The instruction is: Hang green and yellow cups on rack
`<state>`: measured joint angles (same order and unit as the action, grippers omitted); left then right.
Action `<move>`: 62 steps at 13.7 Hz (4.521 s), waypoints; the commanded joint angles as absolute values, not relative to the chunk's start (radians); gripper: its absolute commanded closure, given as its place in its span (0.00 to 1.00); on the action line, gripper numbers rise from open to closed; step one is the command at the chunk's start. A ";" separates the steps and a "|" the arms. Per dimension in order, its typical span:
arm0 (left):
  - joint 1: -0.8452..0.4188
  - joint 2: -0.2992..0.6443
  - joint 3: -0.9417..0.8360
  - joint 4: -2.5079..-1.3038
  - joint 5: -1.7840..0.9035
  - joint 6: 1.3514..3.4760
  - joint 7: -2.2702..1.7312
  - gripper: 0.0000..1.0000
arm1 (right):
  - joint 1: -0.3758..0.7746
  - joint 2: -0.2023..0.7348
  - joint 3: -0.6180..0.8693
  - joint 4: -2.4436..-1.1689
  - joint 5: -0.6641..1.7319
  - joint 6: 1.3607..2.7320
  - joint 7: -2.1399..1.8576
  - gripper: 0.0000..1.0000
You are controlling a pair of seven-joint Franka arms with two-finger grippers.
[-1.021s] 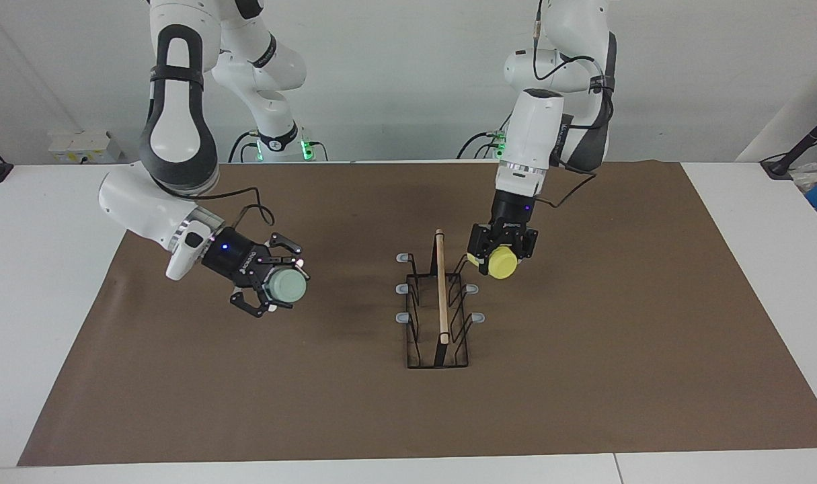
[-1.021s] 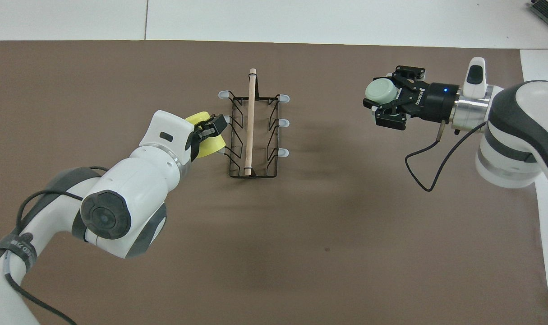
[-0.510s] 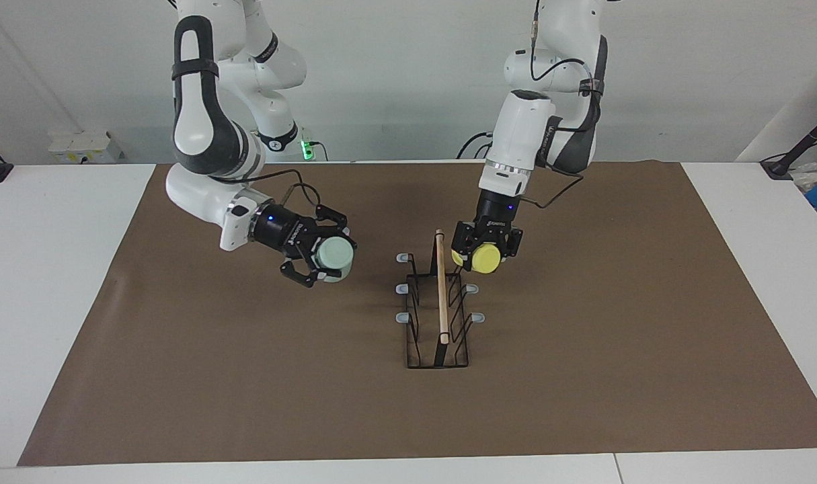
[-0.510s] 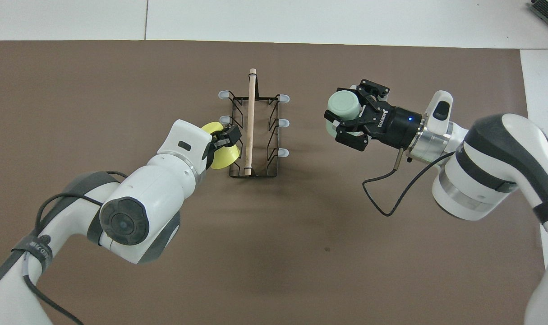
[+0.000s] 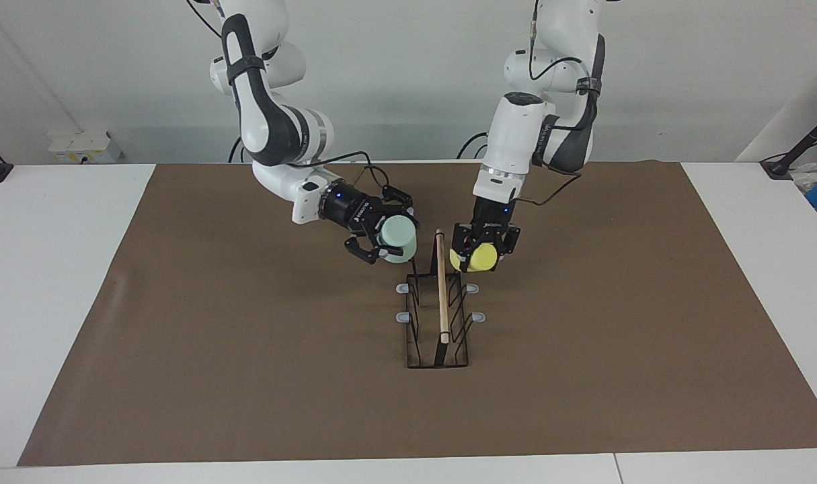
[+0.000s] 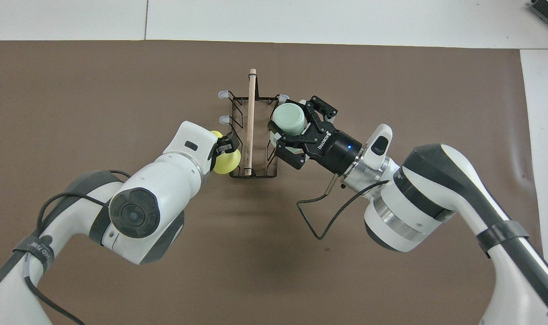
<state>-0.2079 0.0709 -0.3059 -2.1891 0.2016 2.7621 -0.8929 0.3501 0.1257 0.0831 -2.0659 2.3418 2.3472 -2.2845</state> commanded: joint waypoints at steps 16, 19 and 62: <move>-0.158 0.008 -0.082 -1.871 0.051 2.044 -0.061 0.00 | 0.413 0.195 0.080 -2.224 2.626 2.227 -2.647 1.00; -0.158 -0.021 0.024 -1.840 0.051 1.953 0.153 0.00 | 0.410 0.210 0.080 -2.249 2.626 2.198 -2.671 1.00; -0.104 0.002 0.138 -1.588 -0.034 1.588 0.290 0.00 | 0.350 0.173 0.074 -2.207 2.186 2.641 -2.554 0.00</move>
